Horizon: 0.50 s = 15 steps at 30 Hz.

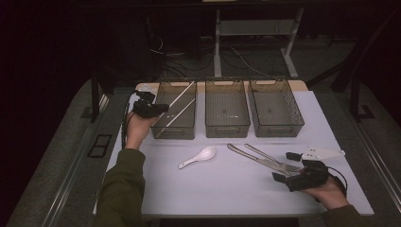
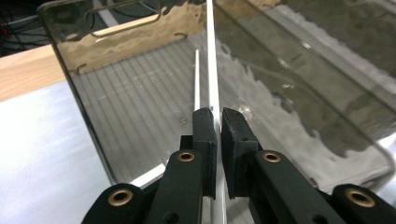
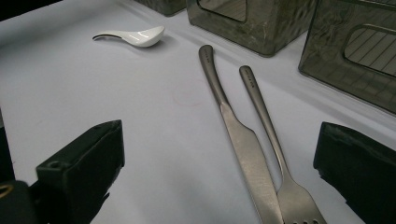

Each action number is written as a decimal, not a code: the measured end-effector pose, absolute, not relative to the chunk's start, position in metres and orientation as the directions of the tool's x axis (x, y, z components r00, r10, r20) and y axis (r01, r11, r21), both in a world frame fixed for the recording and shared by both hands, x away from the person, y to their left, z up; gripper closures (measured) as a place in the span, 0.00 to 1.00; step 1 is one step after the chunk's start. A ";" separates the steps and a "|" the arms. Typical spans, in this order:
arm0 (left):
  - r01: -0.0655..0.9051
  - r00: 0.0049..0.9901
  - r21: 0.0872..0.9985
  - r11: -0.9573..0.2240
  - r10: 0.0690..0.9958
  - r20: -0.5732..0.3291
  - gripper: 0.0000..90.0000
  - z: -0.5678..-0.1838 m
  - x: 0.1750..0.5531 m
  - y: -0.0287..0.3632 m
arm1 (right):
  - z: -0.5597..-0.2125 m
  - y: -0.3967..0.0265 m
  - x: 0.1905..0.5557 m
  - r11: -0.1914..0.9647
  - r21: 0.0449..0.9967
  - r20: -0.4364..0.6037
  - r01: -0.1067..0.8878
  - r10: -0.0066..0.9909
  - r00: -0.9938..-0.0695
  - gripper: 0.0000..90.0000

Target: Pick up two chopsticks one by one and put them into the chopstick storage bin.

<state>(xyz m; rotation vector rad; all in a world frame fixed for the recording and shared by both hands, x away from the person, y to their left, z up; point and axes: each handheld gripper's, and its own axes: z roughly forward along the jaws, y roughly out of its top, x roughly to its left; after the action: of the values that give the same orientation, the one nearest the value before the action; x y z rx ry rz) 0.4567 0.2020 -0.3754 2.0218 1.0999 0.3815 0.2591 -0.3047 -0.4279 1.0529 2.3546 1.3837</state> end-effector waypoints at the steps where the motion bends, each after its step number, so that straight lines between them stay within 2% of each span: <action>1: 0.576 0.576 0.754 -0.315 0.811 -0.101 0.93 -0.376 0.457 0.202 | -0.428 -0.305 0.259 0.302 0.828 0.165 0.472 0.673 -0.721 0.02; 15: 0.586 0.587 0.737 -0.337 0.804 -0.098 0.92 -0.381 0.458 0.194 | -0.428 -0.304 0.259 0.303 0.828 0.165 0.472 0.672 -0.722 0.02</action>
<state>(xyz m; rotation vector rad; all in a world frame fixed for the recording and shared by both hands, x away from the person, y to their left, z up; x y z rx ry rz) 0.4577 0.1941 -0.3815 2.0550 1.1014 0.3659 0.2590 -0.3044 -0.4279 1.0530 2.3561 1.3831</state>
